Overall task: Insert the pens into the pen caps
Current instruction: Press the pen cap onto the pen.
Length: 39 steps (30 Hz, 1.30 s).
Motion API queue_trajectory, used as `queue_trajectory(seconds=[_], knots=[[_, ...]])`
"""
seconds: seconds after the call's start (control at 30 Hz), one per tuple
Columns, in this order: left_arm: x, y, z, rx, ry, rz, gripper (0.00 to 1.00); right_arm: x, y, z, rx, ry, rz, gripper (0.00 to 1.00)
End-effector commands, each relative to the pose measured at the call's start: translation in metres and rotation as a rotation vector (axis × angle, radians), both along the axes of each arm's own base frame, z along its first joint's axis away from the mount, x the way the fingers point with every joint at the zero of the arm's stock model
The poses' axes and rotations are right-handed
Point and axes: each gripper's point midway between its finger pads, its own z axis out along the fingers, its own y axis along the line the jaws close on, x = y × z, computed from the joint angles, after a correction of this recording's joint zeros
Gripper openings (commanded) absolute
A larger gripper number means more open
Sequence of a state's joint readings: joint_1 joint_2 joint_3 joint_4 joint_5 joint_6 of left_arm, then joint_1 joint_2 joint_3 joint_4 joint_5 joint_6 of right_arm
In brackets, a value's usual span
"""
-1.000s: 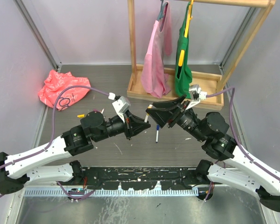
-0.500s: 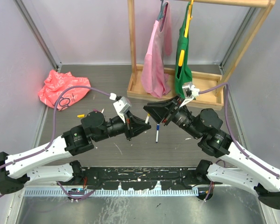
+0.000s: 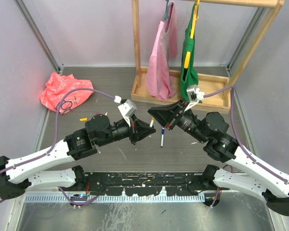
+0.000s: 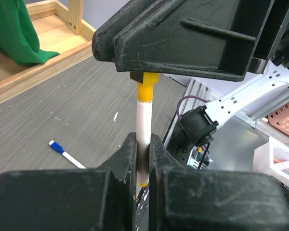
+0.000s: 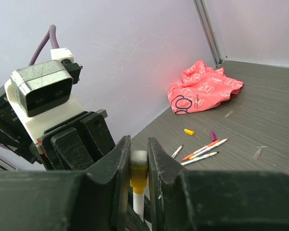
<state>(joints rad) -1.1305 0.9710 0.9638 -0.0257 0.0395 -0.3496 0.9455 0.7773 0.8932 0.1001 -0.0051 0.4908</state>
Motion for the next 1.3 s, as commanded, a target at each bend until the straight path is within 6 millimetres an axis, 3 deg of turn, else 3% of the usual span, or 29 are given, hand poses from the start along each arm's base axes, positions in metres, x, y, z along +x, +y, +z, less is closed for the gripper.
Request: queue_trajectory(seconds=[0.0, 0.23, 0.5, 0.73, 1.03, 1.17, 1.27], knots=[[0.005, 0.009, 0.080, -0.193, -0.111, 0.045, 0.00, -0.010, 0.013, -0.030, -0.075, 0.042, 0.083, 0.00], [0.005, 0.024, 0.122, -0.293, -0.178, 0.078, 0.00, -0.019, 0.023, -0.090, -0.177, 0.142, 0.089, 0.00], [0.011, 0.025, 0.134, -0.331, -0.179, 0.110, 0.00, -0.053, 0.038, -0.161, -0.317, 0.223, 0.116, 0.00], [0.005, 0.047, 0.171, -0.444, -0.223, 0.134, 0.00, -0.083, 0.042, -0.216, -0.349, 0.328, 0.169, 0.00], [0.004, 0.059, 0.192, -0.476, -0.264, 0.160, 0.00, -0.122, 0.055, -0.256, -0.392, 0.384, 0.201, 0.00], [0.002, 0.062, 0.197, -0.493, -0.269, 0.160, 0.00, -0.126, 0.056, -0.270, -0.400, 0.399, 0.194, 0.00], [0.002, 0.062, 0.194, -0.484, -0.262, 0.156, 0.00, -0.124, 0.058, -0.265, -0.380, 0.392, 0.184, 0.00]])
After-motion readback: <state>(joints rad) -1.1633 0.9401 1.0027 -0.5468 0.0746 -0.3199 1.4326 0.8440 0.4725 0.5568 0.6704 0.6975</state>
